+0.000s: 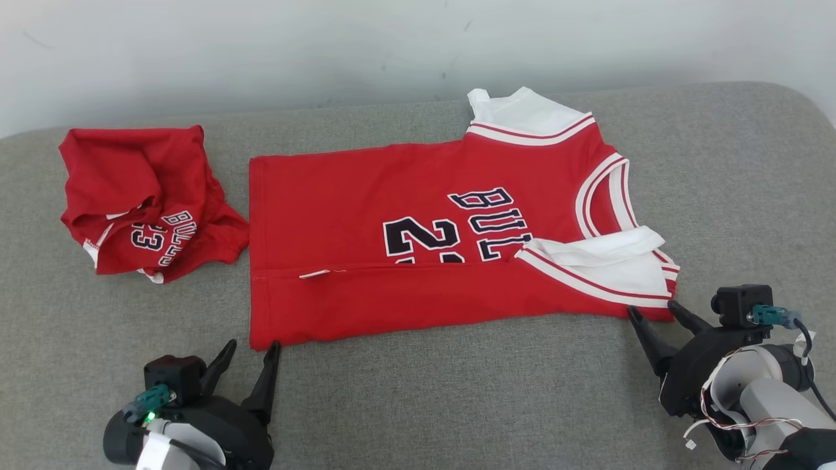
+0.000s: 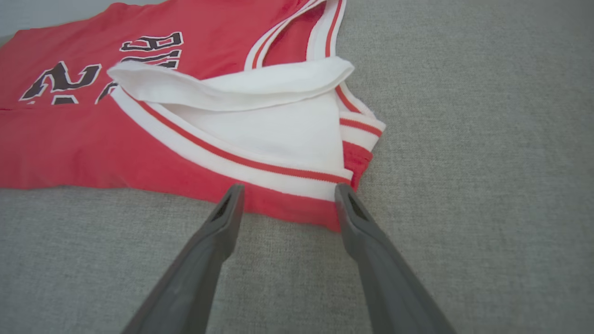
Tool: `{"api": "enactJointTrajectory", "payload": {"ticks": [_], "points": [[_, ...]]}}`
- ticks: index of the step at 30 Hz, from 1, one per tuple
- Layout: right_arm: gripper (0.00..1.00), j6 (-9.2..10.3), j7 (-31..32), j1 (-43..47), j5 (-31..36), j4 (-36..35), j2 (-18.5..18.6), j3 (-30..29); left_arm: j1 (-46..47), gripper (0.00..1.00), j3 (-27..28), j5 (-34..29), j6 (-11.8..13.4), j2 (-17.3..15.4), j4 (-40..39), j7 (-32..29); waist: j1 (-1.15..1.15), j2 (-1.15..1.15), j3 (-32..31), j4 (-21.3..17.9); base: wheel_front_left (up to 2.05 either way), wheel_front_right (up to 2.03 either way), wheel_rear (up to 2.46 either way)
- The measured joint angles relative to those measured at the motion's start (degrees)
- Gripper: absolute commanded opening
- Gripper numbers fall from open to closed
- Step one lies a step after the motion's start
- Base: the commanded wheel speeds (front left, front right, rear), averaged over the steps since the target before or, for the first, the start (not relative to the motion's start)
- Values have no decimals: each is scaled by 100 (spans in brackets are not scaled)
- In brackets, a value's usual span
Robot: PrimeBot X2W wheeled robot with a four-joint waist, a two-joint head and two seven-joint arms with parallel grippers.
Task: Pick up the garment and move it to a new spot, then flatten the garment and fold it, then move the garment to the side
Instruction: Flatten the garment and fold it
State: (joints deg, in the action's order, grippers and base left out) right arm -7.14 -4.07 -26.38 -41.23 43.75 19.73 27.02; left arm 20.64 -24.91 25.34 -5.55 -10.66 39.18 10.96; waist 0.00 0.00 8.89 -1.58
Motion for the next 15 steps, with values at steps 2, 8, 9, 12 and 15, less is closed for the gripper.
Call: {"api": "enactJointTrajectory", "payload": {"ticks": [2,8,9,12,15], "points": [[100,0,1,-7,11,57,-5,38,63,100,-18,4,-3,3,90,-1,0,0,18,0,0,0,0],[76,-1,10,-118,52,190,-14,113,286,94,-81,14,-54,53,324,-7,0,0,60,-5,0,0,0],[47,-1,12,-137,52,212,-22,121,322,51,-88,44,-57,82,391,-33,0,0,66,-8,0,0,0],[0,0,52,-191,80,246,-60,179,338,0,-191,40,-103,88,537,-102,0,0,77,-37,0,0,0],[0,0,53,-226,80,283,-62,191,352,0,-179,47,-103,107,624,-80,0,0,82,-51,0,0,0]]}}
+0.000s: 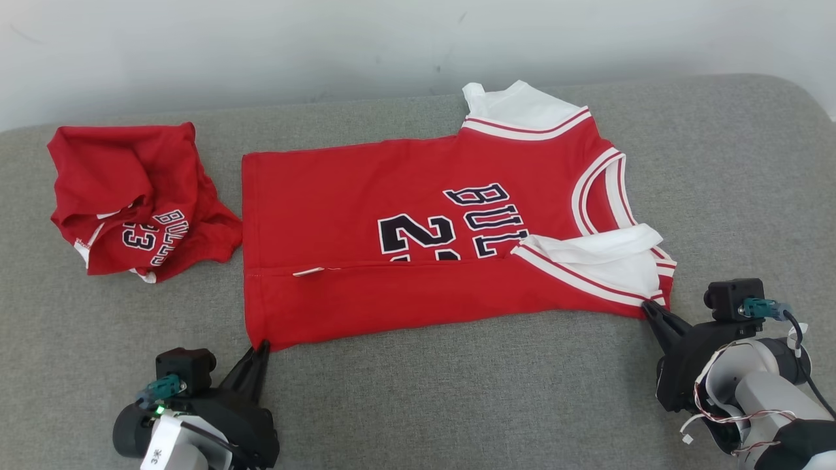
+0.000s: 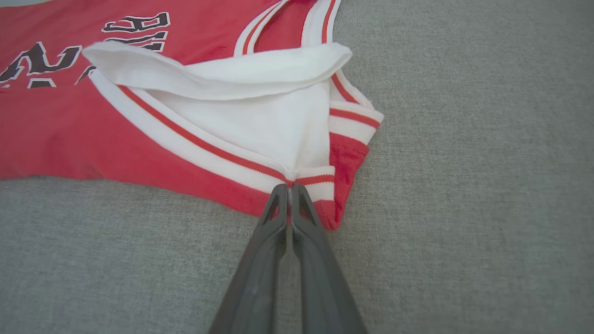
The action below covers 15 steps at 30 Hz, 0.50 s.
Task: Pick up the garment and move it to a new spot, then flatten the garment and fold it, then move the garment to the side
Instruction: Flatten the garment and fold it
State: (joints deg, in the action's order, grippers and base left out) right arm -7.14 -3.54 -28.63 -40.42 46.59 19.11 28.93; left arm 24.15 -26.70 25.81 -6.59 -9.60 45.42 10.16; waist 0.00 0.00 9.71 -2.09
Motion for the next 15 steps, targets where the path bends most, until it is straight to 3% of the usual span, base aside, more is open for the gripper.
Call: {"api": "enactJointTrajectory", "payload": {"ticks": [15], "points": [[0,-10,-89,9,-46,222,47,27,115,0,-70,30,-51,42,387,98,0,0,-161,0,0,0,0]]}}
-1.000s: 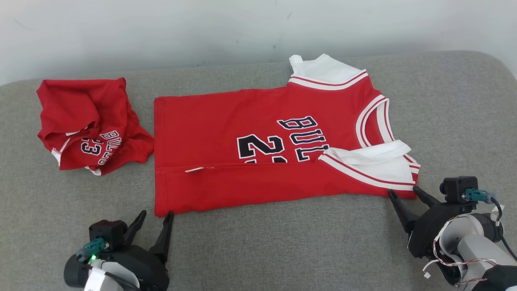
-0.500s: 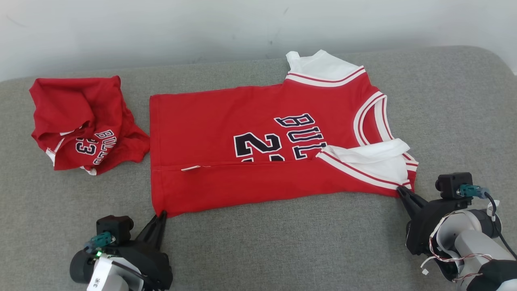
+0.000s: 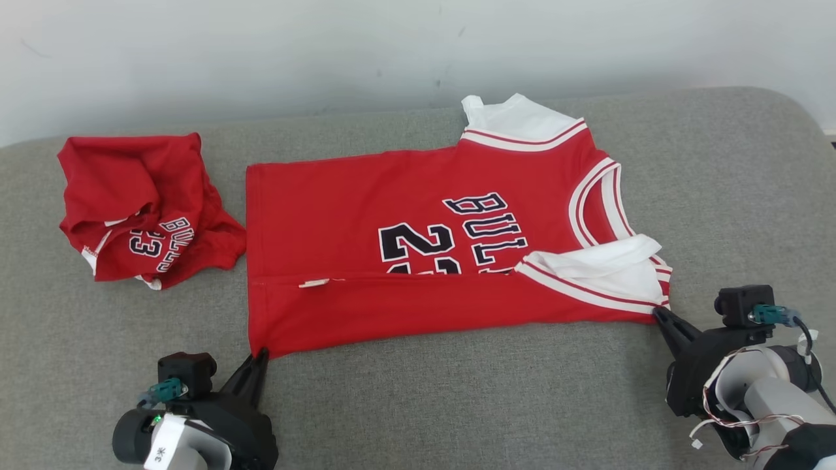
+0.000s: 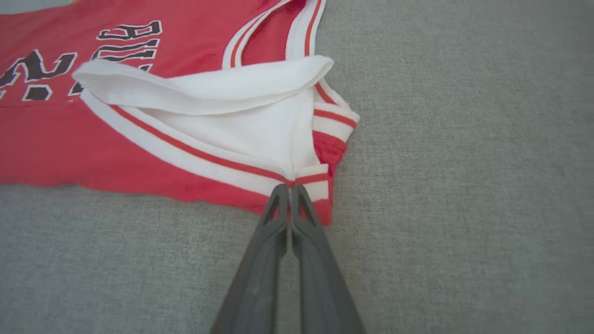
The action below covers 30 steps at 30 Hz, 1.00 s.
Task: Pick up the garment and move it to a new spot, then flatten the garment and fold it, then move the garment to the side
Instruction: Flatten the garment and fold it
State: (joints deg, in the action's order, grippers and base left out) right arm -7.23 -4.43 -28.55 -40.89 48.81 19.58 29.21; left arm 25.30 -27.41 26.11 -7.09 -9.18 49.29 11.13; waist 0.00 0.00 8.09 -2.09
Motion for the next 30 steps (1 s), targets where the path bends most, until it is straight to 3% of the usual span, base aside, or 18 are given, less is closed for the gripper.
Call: {"api": "enactJointTrajectory", "payload": {"ticks": [25,30], "points": [[0,2,-517,1216,-148,-378,111,-2,-676,0,-312,49,-7,-57,214,75,-1,0,-732,-50,0,0,0],[0,74,-569,1524,-181,-650,171,-21,-904,0,-354,51,-25,-151,134,75,-1,0,-846,-86,0,0,0]]}}
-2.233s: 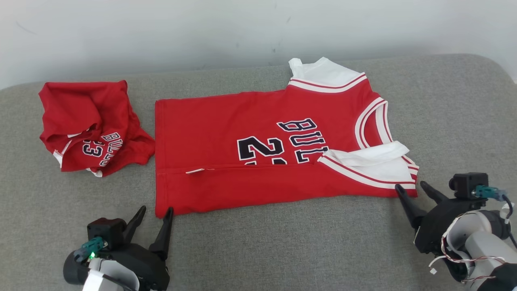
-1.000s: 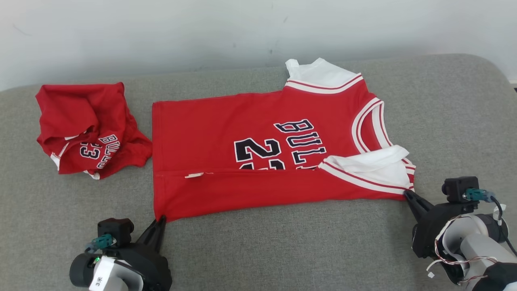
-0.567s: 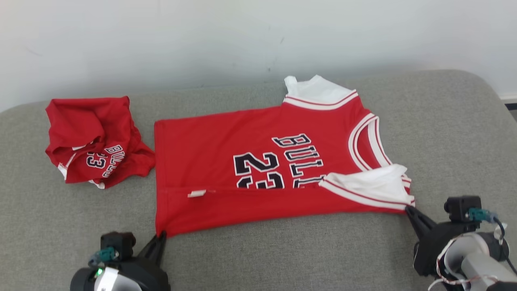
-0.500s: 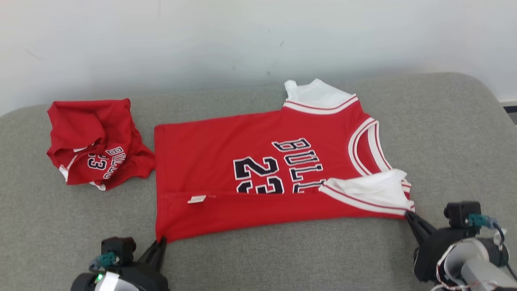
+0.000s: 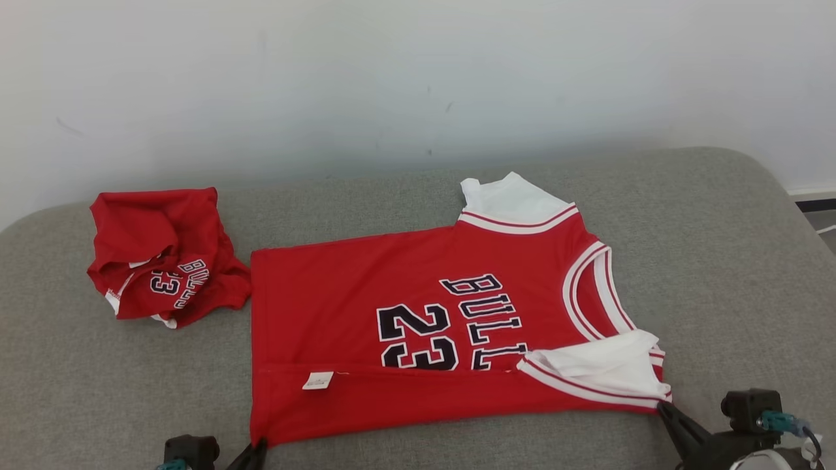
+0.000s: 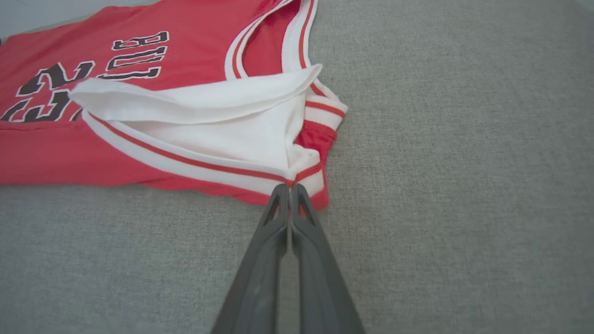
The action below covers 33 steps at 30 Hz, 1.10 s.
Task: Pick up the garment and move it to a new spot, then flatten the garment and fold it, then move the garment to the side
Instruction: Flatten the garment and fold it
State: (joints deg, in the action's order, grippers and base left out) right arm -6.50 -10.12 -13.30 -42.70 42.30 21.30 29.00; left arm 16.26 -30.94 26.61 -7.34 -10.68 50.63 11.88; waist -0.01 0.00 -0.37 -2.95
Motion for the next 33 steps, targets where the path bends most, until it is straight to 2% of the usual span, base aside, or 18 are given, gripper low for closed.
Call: {"api": "enactJointTrajectory", "payload": {"ticks": [2,6,11,26,27,28,29,30,33], "points": [[0,4,-2,120,-14,-85,32,-4,-63,0,-22,-1,-22,-41,-62,-26,0,0,-24,-14,0,0,0],[0,152,-47,355,-25,-330,76,-51,-195,0,-51,-1,-22,-89,-212,-54,0,1,-60,-38,0,0,0],[0,247,-41,549,-86,-561,126,-92,-320,0,-44,26,-22,-120,-366,-120,0,1,-69,-58,0,0,0],[0,411,213,569,-166,-772,181,-110,-422,0,-48,67,26,-135,-673,-393,1,1,-37,-29,0,0,0],[47,450,211,569,-166,-786,186,-113,-423,0,-43,69,26,-135,-686,-413,0,1,-37,-23,0,0,0],[100,457,205,568,-166,-815,187,-129,-423,0,-36,75,30,-136,-694,-433,0,0,-36,-16,0,0,0],[100,466,204,568,-176,-846,187,-156,-425,44,-24,75,64,-135,-706,-437,1,1,-35,-9,0,0,0],[100,501,203,566,-197,-882,187,-177,-427,100,-7,75,89,-135,-726,-436,0,1,-34,-2,0,0,0],[100,506,144,567,-218,-953,205,-256,-441,100,54,127,137,-163,-799,-436,1,1,-31,19,0,0,0]]}}
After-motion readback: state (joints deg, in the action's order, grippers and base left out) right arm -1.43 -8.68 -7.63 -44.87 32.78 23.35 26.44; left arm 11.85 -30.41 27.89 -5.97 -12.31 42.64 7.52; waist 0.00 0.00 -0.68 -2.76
